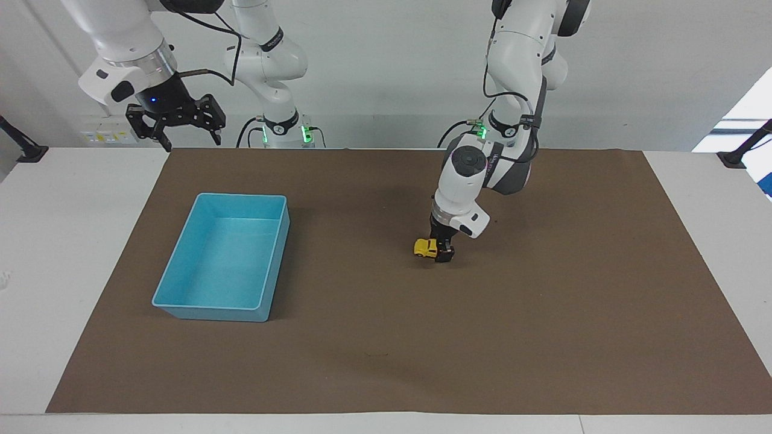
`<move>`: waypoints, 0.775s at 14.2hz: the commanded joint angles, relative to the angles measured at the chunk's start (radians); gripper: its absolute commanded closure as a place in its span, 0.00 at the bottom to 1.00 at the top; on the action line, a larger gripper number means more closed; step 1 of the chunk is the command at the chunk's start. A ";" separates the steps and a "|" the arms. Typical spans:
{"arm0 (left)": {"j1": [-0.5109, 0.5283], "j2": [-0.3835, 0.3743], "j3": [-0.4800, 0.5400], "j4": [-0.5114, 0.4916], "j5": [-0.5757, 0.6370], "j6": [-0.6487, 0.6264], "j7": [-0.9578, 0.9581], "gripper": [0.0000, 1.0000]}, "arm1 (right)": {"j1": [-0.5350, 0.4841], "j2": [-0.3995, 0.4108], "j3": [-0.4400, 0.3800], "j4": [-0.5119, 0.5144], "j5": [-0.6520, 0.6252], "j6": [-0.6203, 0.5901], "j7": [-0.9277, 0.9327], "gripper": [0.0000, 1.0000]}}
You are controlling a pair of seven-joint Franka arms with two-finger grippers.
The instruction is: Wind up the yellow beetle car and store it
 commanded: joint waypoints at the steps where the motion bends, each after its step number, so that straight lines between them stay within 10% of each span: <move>1: 0.000 -0.003 0.004 -0.001 0.010 0.003 -0.006 1.00 | -0.007 -0.022 0.003 -0.027 -0.002 0.013 0.011 0.00; 11: 0.038 0.014 0.005 0.008 0.010 0.013 -0.055 1.00 | -0.007 -0.022 0.002 -0.027 -0.002 0.014 0.011 0.00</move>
